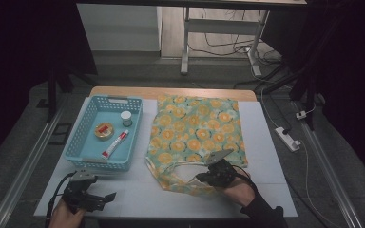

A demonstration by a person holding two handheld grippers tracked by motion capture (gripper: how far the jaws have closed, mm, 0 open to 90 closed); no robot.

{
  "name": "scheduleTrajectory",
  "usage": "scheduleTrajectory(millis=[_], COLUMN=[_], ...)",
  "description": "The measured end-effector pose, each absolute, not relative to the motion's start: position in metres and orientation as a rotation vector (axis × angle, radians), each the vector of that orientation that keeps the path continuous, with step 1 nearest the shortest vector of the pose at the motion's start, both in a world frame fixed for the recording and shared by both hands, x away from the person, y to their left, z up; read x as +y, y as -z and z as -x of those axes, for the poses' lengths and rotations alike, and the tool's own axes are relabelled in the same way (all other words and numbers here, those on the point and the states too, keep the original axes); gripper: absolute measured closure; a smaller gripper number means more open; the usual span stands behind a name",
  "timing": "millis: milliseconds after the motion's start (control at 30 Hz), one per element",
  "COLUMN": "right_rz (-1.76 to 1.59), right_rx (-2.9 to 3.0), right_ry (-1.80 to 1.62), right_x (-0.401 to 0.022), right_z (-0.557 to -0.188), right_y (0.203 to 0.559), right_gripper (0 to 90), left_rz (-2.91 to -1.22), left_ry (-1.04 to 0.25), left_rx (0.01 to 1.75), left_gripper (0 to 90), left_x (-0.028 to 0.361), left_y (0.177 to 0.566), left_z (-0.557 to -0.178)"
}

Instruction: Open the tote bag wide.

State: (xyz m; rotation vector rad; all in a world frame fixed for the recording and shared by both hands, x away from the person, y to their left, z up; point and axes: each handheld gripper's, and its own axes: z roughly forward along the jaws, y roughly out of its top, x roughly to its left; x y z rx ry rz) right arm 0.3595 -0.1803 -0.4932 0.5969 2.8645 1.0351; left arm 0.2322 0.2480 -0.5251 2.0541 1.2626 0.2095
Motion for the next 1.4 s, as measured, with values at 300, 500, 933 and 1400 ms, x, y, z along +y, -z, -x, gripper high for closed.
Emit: scheduleTrajectory(millis=[300, 500, 933, 1400], right_rz=[-0.654, -0.671, -0.731, -0.81], right_rx=[2.823, 2.805, 2.726, 2.641], right_ry=[-1.106, -1.122, -1.191, -1.209], right_x=[-0.179, -0.176, -0.167, -0.166], right_z=[-0.374, -0.392, -0.431, -0.477], right_y=[0.481, 0.472, 0.461, 0.456], right_gripper=[89.7, 89.9, 89.9, 89.9], left_rz=[-2.052, -2.05, -2.046, -2.045], left_ry=[-0.205, -0.205, -0.202, -0.197], left_rx=[1.258, 1.26, 1.261, 1.263], left_gripper=[0.0, 0.0, 0.0, 0.0], left_x=[0.248, 0.249, 0.249, 0.249], left_y=[0.525, 0.525, 0.525, 0.525], left_z=[-0.232, -0.233, -0.233, -0.233])
